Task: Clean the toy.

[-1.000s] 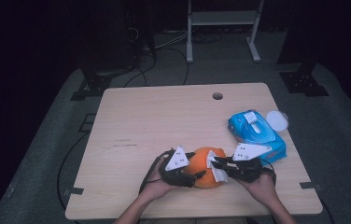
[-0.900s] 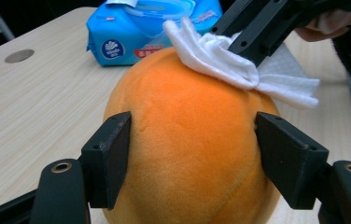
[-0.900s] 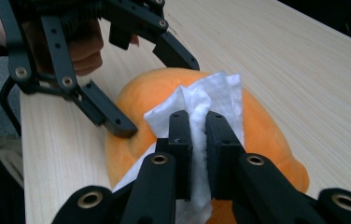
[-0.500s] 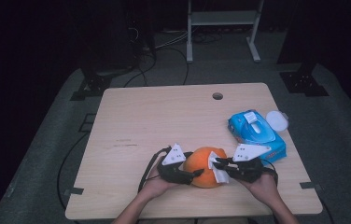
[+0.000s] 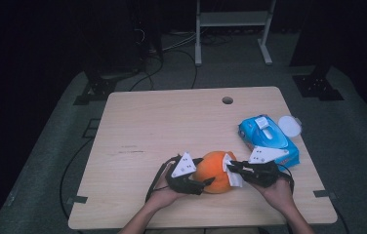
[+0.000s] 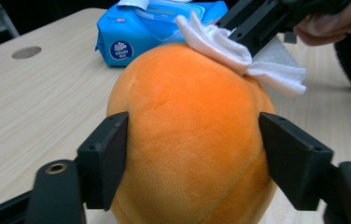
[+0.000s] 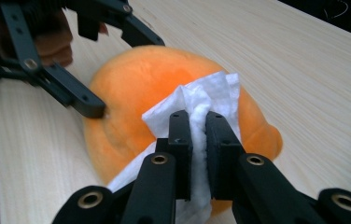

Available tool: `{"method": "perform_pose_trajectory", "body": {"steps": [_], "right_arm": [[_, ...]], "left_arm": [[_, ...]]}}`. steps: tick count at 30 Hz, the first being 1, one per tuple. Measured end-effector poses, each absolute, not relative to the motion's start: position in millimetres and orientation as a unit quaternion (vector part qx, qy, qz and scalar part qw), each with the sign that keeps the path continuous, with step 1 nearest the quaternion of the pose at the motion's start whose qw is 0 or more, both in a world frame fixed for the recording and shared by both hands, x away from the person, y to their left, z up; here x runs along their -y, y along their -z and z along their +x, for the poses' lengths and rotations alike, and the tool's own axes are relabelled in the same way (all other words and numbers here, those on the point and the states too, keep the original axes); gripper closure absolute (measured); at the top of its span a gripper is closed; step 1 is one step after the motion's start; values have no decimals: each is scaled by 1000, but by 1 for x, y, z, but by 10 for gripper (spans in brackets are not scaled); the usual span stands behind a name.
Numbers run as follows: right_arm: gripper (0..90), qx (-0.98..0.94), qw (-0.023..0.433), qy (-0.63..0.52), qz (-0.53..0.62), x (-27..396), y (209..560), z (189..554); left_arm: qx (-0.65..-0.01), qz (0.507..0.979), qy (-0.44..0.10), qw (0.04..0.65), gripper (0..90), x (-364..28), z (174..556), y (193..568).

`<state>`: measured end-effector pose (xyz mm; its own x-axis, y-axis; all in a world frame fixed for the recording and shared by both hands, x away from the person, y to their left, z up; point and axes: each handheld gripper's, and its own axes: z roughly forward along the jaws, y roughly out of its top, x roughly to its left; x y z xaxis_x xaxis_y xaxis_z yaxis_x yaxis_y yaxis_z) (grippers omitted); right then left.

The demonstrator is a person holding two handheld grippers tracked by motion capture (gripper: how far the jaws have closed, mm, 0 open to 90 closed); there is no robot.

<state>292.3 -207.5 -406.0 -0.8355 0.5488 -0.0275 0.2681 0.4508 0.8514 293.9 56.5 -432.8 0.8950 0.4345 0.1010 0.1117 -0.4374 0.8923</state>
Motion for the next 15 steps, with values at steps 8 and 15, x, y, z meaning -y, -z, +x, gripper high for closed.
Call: {"method": "perform_pose_trajectory", "body": {"steps": [8,15], "right_arm": [[810,-844,153,-474,199,185,399,284],[810,-832,169,-467,246,206,400,290]], "left_arm": [[-150,838,-163,500,289,-58,292,433],[-144,838,-163,501,287,-53,290,432]]}}
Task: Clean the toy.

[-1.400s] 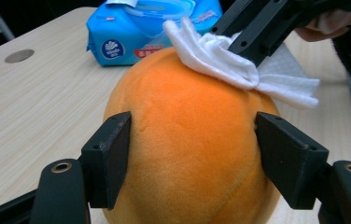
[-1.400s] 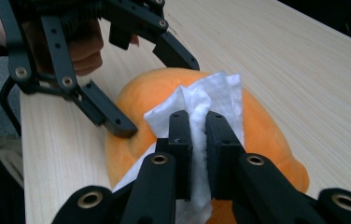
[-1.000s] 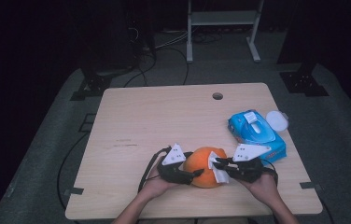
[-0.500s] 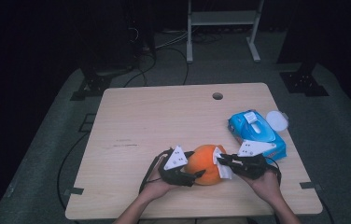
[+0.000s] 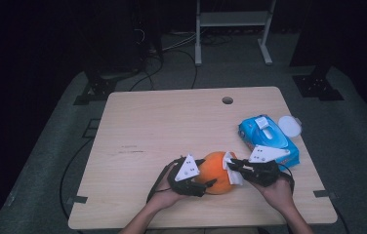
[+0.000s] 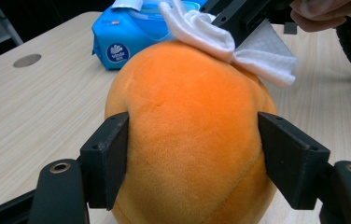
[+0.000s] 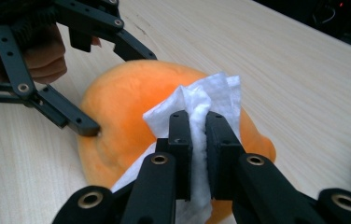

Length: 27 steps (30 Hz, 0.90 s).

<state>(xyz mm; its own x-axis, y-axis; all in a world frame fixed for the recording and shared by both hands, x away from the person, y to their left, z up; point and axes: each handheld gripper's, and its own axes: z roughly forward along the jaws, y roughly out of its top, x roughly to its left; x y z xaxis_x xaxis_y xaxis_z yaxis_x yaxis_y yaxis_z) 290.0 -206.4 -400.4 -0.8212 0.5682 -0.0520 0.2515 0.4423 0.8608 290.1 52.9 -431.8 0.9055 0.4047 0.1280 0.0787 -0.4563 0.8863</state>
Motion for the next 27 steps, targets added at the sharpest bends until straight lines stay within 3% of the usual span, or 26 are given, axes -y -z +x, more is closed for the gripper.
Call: {"method": "perform_pose_trajectory", "body": {"steps": [3,11,13,19,21,25,27], "right_arm": [[810,-836,170,-472,223,198,398,285],[809,-843,143,-473,213,207,405,287],[809,-843,143,-471,217,212,406,288],[808,-838,147,-466,242,225,409,293],[808,-835,142,-469,249,229,410,294],[807,-836,142,-471,243,226,412,293],[807,-837,143,-469,243,223,411,291]], "left_arm": [[-136,841,-159,500,267,-54,289,432],[-167,832,-95,520,107,-65,304,431],[-172,831,-86,521,109,-67,306,434],[-139,831,-81,533,231,-65,299,433],[-146,827,-81,536,222,-66,301,433],[-203,832,-36,515,115,-61,311,437],[-207,828,-33,521,159,-62,311,439]]}}
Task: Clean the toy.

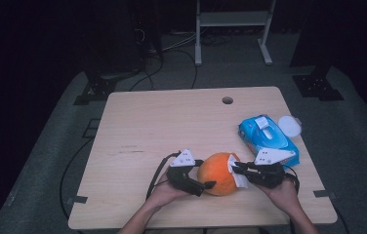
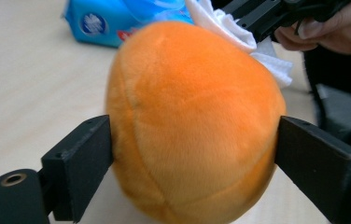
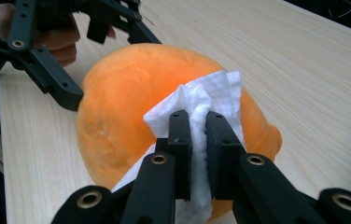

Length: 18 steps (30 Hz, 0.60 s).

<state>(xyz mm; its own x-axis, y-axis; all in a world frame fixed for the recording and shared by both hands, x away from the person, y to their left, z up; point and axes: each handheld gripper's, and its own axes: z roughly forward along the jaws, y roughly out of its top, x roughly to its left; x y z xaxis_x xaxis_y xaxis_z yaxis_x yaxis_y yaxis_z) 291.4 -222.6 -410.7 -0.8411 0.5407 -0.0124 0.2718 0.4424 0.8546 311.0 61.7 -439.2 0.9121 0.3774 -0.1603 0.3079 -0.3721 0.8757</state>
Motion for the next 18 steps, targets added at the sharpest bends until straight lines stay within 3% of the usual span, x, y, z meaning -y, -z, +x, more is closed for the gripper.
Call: {"method": "perform_pose_trajectory", "body": {"steps": [3,8,12,15,18], "right_arm": [[807,-836,149,-471,239,218,407,289],[807,-825,152,-499,218,206,394,283],[803,-825,157,-509,192,194,388,277],[805,-835,159,-492,186,191,392,277],[807,-836,160,-487,196,198,398,279]], "left_arm": [[-209,826,-55,521,298,-62,308,435],[-183,824,-130,521,346,-60,297,421],[-123,840,-220,480,350,-53,282,415],[-113,848,-214,472,323,-52,281,420],[-143,835,-175,502,227,-57,289,421]]}}
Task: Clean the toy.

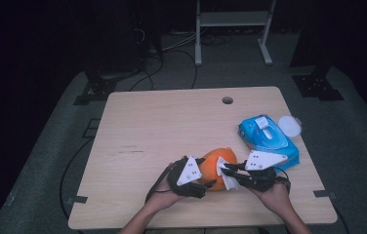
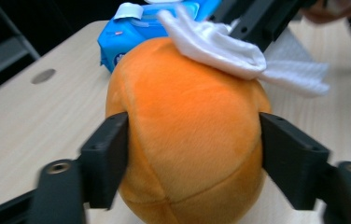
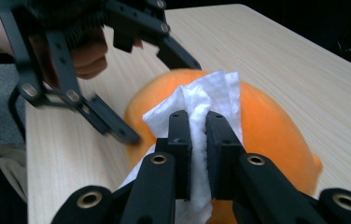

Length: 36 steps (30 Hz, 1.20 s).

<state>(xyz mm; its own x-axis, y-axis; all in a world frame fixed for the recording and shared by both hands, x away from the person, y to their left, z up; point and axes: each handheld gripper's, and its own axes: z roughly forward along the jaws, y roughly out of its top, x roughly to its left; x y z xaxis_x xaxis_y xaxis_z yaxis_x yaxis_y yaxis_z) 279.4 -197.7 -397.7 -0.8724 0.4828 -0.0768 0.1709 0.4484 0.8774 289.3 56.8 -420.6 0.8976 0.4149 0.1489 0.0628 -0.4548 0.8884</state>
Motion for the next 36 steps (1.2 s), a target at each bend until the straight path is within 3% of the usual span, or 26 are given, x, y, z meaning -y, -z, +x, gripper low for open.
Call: {"method": "perform_pose_trajectory", "body": {"steps": [2,4,9,11,14,18,24,31,36], "right_arm": [[808,-833,162,-487,204,202,399,281],[808,-830,161,-490,210,206,399,282],[809,-837,171,-482,194,189,395,275],[809,-837,153,-494,179,181,393,271],[810,-850,184,-469,156,171,389,267],[810,-840,197,-471,185,187,387,273],[811,-832,198,-472,212,202,389,275],[810,-855,182,-462,149,164,389,264],[810,-839,192,-472,189,188,384,275]], "left_arm": [[-187,829,-127,511,156,-60,299,422],[-223,829,-82,506,143,-60,307,427],[-185,837,-135,497,294,-55,296,429],[-163,844,-150,488,316,-51,291,429],[-153,847,-161,484,326,-49,288,429],[-151,846,-157,487,327,-51,290,431],[-183,837,-126,501,193,-47,294,430],[-140,847,-177,481,317,-44,284,430],[-133,848,-170,485,331,-48,287,433]]}}
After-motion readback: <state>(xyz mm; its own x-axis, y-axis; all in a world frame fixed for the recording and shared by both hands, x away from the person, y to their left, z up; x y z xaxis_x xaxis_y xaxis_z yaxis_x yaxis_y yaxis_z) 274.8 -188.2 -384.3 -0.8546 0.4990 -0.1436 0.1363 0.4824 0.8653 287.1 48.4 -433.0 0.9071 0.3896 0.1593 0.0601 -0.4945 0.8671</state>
